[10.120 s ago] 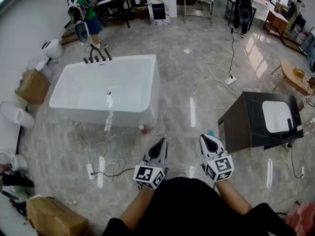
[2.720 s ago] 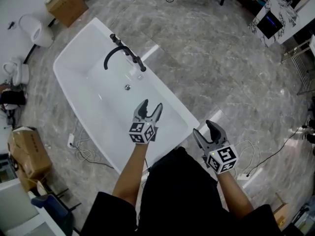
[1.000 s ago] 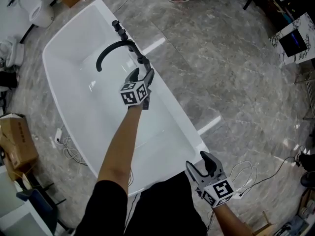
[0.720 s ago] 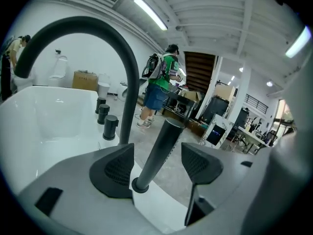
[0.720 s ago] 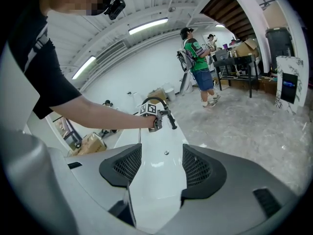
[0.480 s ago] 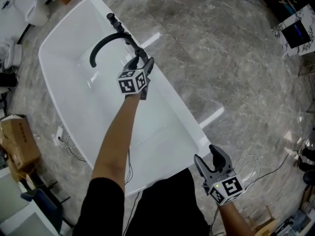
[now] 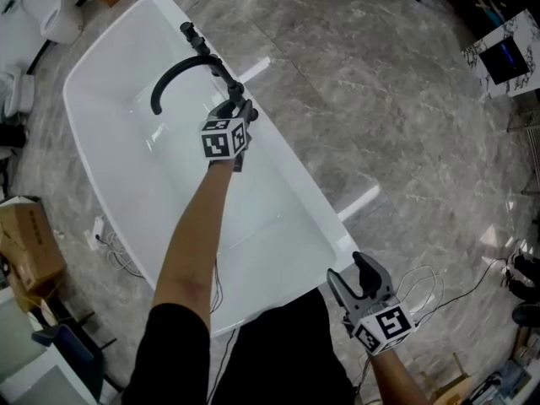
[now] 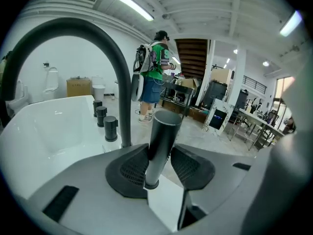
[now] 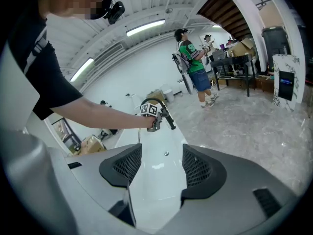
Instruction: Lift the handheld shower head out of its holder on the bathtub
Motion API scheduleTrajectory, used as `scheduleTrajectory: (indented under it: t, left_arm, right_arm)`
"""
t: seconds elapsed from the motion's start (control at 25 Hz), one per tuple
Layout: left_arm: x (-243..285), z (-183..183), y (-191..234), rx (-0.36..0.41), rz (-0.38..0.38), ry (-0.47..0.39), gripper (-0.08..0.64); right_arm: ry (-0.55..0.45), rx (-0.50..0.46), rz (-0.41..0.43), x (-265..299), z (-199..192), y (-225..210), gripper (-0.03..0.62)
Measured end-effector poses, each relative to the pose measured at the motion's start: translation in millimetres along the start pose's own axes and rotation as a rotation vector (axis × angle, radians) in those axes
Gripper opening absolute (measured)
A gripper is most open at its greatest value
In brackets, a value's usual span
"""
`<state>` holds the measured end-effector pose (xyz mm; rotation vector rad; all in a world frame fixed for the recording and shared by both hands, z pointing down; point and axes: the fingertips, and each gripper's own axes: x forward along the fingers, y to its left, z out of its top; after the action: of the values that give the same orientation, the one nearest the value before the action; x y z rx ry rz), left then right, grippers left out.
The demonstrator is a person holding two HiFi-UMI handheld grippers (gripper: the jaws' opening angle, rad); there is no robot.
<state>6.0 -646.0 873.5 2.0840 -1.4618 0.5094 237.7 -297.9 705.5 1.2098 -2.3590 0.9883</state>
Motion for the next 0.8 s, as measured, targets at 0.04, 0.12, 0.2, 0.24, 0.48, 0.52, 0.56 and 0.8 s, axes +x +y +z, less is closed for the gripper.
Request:
scheduleTrajectory:
  t: [0.04, 0.12, 0.2, 0.24, 0.48, 0.52, 0.56, 0.8]
  left_arm:
    - [-1.8, -0.4, 2.7, -0.005, 0.006, 0.013, 0.135]
    - [-6.4, -1.8, 9.0, -0.026, 0.017, 0.041, 0.132]
    - [-13.2, -0.1, 13.4, -0.052, 0.027, 0.047, 0.130]
    - [-17.1, 3.1, 13.2, -0.061, 0.029, 0.040, 0.130]
    - [-43.5, 29.0, 0.5, 0.026, 0.034, 0.010, 0.129]
    - [-49.1, 36.2, -1.1, 0.036, 0.041, -0.003, 0.129]
    - [-55.0, 43.9, -3.2, 0.042, 0.046, -0.018, 0.129]
    - [-96.7, 87.4, -16.9, 0.057, 0.034, -0.073, 0.129]
  right_arm:
    - [-0.010, 0.001, 0.009, -1.0, 2.9, 2.5, 0.230]
    - [-0.027, -0.005, 0.015, -3.8, 8.7, 7.3, 0.230]
    - [-0.035, -0.011, 0.011, -8.3, 12.7, 10.3, 0.230]
    - [-0.037, -0.013, 0.009, -11.0, 14.3, 11.3, 0.230]
    - [-0.062, -0.015, -0.015, -24.8, 30.0, 24.0, 0.230]
    - [-0.074, -0.009, -0.019, -26.7, 34.8, 27.1, 0.230]
    - [-0.085, -0.004, -0.022, -28.7, 39.0, 30.9, 0.230]
    - [-0.110, -0.027, -0.006, -42.6, 59.5, 67.4, 0.230]
